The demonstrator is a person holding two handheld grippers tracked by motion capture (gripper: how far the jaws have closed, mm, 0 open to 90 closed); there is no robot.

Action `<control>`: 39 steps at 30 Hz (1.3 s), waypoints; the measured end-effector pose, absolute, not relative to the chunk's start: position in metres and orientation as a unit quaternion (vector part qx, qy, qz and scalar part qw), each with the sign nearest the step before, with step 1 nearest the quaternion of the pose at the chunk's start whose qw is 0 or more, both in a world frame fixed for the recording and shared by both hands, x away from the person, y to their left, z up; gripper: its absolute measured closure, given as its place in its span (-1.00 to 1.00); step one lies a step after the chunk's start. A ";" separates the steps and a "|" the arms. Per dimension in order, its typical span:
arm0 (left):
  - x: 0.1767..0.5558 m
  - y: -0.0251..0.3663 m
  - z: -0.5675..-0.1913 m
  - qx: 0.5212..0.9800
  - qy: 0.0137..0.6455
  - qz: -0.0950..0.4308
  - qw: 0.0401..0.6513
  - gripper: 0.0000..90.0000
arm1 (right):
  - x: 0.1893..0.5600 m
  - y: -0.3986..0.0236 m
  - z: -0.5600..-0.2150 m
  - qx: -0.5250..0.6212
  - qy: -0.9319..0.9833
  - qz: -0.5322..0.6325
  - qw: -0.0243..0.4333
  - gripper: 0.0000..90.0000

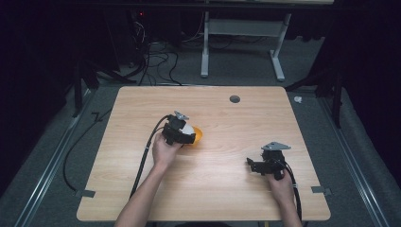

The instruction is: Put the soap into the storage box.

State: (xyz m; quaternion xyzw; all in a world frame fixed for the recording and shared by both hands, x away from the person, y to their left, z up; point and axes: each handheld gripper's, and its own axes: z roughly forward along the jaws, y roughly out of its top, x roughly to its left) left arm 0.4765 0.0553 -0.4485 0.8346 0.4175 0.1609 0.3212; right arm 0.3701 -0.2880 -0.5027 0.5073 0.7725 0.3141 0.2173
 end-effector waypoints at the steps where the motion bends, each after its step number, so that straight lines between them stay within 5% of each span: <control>1: 0.477 0.055 -0.449 0.836 0.417 0.160 0.320 -0.46 | 0.370 -0.288 -0.503 0.507 0.773 0.314 0.217 -0.62; 39: 0.461 0.077 -0.418 0.813 0.416 0.179 0.367 -0.45 | 0.370 -0.288 -0.503 0.507 0.772 0.315 0.218 -0.62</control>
